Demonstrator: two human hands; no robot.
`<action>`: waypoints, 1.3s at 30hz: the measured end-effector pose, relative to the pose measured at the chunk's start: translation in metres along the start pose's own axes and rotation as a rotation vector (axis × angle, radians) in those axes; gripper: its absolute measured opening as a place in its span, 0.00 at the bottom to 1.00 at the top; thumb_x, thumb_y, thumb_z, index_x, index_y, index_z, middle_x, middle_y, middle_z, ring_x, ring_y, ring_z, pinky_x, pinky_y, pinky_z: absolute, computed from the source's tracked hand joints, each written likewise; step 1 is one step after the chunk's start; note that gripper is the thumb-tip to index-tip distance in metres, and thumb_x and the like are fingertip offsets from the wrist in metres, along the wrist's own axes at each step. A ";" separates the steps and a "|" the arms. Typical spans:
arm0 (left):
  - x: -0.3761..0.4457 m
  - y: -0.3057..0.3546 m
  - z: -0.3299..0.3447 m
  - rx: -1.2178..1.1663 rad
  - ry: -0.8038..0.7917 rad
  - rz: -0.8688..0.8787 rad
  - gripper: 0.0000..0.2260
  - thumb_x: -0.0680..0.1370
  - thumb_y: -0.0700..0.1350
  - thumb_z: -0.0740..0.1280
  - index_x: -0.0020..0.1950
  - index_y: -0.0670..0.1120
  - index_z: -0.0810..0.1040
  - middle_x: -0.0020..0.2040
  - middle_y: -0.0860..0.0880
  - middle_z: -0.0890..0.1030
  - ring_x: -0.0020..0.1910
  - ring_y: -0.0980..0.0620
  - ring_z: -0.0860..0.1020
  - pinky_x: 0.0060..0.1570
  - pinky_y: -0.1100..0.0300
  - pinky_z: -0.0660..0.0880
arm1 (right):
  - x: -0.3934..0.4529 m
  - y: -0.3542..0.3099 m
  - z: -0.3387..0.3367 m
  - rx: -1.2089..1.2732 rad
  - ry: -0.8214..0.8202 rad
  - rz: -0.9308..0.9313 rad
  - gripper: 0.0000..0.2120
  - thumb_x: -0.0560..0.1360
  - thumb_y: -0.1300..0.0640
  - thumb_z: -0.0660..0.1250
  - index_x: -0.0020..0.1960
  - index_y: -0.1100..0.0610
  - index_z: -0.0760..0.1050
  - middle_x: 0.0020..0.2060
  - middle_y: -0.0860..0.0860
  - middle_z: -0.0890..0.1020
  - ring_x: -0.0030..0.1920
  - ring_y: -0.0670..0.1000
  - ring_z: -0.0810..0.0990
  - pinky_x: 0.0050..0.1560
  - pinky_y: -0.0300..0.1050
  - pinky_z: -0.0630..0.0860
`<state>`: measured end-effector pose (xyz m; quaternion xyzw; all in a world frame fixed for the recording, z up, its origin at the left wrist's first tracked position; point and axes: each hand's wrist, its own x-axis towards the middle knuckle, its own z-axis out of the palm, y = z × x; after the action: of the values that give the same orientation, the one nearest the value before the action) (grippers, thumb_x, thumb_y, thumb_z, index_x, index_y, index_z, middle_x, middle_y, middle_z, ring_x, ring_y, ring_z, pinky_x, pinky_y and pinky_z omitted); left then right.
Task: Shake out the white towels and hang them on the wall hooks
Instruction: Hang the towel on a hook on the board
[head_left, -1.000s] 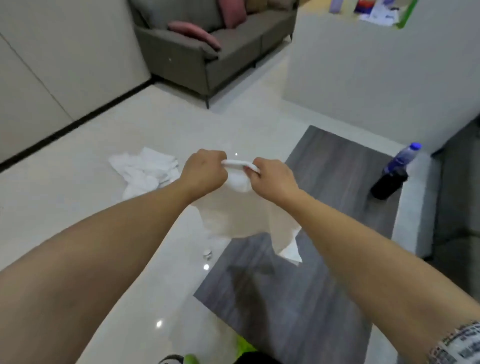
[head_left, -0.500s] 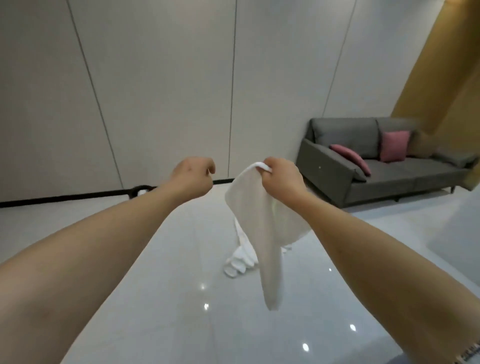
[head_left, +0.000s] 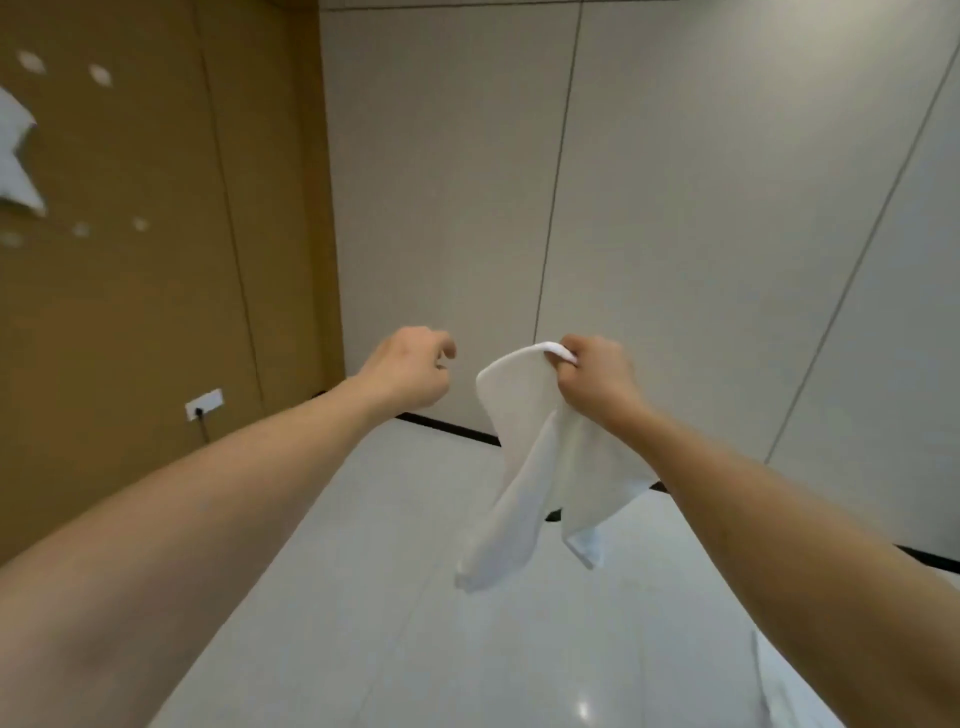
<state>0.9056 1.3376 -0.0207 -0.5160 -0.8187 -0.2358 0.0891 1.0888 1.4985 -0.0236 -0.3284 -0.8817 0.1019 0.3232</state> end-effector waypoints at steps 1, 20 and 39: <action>0.004 -0.027 -0.006 0.018 0.011 -0.038 0.17 0.76 0.41 0.60 0.63 0.50 0.77 0.60 0.49 0.78 0.58 0.47 0.75 0.54 0.54 0.73 | 0.018 -0.016 0.022 0.027 -0.020 -0.030 0.10 0.77 0.56 0.60 0.38 0.57 0.74 0.31 0.48 0.74 0.38 0.56 0.76 0.30 0.44 0.63; 0.216 -0.419 -0.108 0.343 0.218 -0.492 0.16 0.78 0.43 0.63 0.65 0.51 0.75 0.61 0.50 0.77 0.58 0.50 0.76 0.53 0.58 0.74 | 0.380 -0.301 0.363 0.464 -0.291 -0.494 0.15 0.80 0.51 0.62 0.35 0.45 0.68 0.31 0.43 0.75 0.32 0.45 0.75 0.28 0.38 0.62; 0.483 -0.779 -0.144 0.154 0.154 -0.341 0.06 0.74 0.55 0.69 0.39 0.58 0.75 0.37 0.57 0.77 0.36 0.59 0.75 0.32 0.61 0.67 | 0.683 -0.535 0.625 0.459 -0.335 -0.645 0.14 0.78 0.48 0.63 0.34 0.48 0.73 0.29 0.46 0.76 0.31 0.49 0.75 0.29 0.43 0.66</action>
<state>-0.0170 1.3787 0.0640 -0.3420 -0.9005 -0.2231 0.1494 0.0228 1.5508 0.0481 0.0655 -0.9340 0.2410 0.2554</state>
